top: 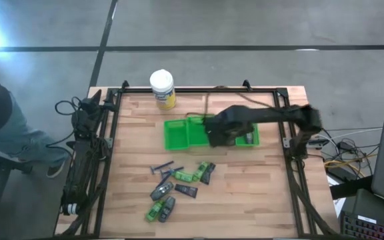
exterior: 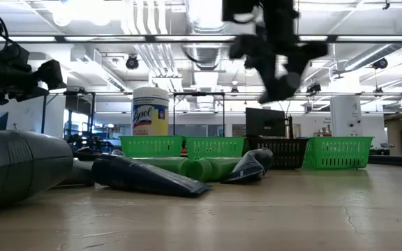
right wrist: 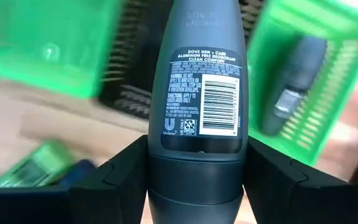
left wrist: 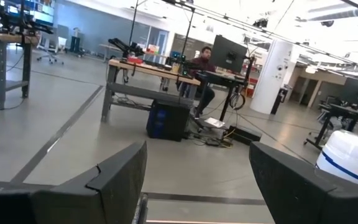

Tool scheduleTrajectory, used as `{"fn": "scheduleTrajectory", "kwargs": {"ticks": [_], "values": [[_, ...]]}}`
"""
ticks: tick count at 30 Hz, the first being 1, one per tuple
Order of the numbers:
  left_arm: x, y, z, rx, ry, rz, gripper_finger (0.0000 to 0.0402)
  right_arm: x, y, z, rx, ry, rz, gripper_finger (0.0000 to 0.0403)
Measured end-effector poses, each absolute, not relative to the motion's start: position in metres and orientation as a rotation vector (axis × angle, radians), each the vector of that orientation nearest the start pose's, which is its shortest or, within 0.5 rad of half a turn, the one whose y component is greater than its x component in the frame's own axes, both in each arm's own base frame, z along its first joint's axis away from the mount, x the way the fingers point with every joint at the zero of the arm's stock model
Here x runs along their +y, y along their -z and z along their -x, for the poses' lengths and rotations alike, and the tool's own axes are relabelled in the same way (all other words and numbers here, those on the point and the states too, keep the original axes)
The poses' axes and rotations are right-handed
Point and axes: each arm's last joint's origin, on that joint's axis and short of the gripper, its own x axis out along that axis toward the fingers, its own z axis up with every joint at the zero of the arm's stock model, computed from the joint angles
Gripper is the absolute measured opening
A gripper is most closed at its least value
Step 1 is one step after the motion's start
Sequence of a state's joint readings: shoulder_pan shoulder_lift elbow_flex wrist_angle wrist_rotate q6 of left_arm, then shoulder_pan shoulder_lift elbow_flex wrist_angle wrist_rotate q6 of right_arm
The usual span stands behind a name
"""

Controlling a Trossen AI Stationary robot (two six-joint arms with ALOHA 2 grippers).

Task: Pick & Place Travel size toiletries
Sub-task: Put the top deodorant into the right green bin, then put the top razor into the middle green bin

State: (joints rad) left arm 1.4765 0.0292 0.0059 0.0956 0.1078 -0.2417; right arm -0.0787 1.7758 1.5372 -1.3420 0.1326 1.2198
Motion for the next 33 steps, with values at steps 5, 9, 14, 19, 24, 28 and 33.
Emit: {"fn": "scheduleTrajectory", "kwargs": {"ticks": [5,9,14,19,24,28,33], "values": [[0.098,-0.173,-0.012,-0.221,-1.353,0.147,0.0289,-0.054,-0.240,-0.287,1.164,1.137,-1.066,0.0208],[0.098,-0.173,-0.012,-0.221,-1.353,0.147,0.0289,-0.064,-0.225,-0.267,1.165,1.190,-1.105,0.0210],[0.098,-0.173,-0.012,-0.221,-1.353,0.147,0.0289,-0.069,-0.205,-0.254,1.224,1.211,-1.118,0.0212],[0.098,-0.173,-0.012,-0.221,-1.353,0.147,0.0289,-0.071,-0.197,-0.259,1.172,1.176,-1.144,0.0225],[0.098,-0.173,-0.012,-0.241,-1.350,0.169,0.0289,-0.071,-0.195,-0.257,1.178,1.190,-1.111,0.0268],[0.098,-0.174,-0.013,-0.336,-1.327,0.271,0.0289,-0.072,-0.195,-0.254,1.186,1.202,-1.098,0.0303],[0.096,-0.187,-0.014,-0.396,-1.249,0.356,0.0289,-0.074,-0.209,-0.258,1.179,1.197,-1.043,0.0338]]}}
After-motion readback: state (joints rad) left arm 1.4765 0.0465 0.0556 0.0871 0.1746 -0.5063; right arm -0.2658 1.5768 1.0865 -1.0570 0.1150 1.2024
